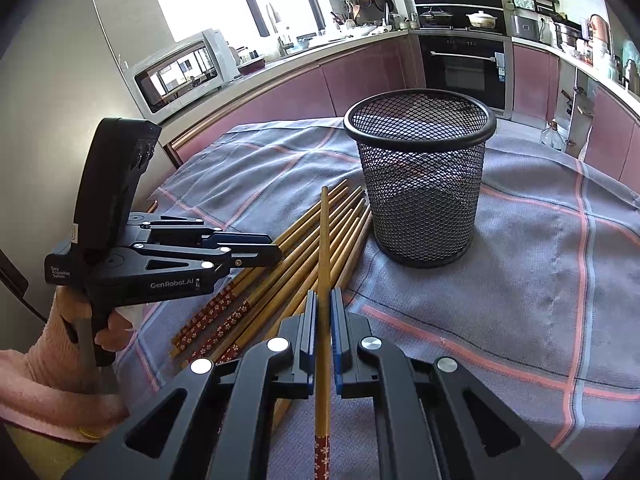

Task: Organize utensils
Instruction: 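Lift the held chopsticks upright with both grippers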

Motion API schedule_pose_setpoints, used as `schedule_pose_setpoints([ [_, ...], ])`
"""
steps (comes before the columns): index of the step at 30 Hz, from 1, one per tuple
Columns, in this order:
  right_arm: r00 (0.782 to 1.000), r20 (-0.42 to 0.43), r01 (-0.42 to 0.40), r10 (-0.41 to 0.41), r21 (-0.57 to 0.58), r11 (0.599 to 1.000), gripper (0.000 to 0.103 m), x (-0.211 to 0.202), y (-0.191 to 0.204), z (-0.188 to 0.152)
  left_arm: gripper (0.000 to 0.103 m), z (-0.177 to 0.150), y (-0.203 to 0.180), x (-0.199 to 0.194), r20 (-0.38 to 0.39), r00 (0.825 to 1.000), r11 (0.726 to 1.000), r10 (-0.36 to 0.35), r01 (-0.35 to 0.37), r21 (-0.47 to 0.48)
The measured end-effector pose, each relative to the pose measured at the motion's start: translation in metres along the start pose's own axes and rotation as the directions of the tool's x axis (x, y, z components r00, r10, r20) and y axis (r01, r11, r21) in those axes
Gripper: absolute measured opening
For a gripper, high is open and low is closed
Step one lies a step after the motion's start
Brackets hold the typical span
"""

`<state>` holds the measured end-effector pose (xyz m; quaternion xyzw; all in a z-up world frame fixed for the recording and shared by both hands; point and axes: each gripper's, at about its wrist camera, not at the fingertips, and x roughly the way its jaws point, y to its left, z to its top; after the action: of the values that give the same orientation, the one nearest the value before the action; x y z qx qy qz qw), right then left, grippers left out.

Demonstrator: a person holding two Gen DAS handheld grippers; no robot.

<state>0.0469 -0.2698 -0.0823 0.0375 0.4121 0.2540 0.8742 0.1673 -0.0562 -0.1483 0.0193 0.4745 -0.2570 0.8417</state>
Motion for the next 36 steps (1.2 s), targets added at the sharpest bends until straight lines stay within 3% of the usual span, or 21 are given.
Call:
schedule_pose_setpoints([
  [6, 1.000, -0.001, -0.002, 0.002, 0.001, 1.000, 0.006, 0.001, 0.000, 0.000, 0.020, 0.004, 0.006, 0.001, 0.002, 1.000, 1.000, -0.016, 0.016, -0.019],
  [22, 1.000, -0.010, -0.010, 0.010, 0.012, 1.000, 0.006, 0.005, -0.002, -0.002, 0.017, 0.010, 0.018, 0.001, 0.007, 1.000, 0.999, -0.028, 0.028, -0.041],
  [30, 1.000, 0.003, -0.012, 0.012, 0.005, 1.000, 0.006, 0.002, -0.002, 0.000, 0.023, 0.013, 0.008, 0.006, -0.007, 0.999, 0.999, 0.048, -0.048, 0.024],
  [36, 1.000, 0.028, -0.011, 0.012, -0.015, 1.000, 0.006, -0.008, 0.001, 0.005, 0.020, 0.016, -0.006, 0.012, -0.013, 0.990, 0.985, 0.139, -0.137, 0.103],
])
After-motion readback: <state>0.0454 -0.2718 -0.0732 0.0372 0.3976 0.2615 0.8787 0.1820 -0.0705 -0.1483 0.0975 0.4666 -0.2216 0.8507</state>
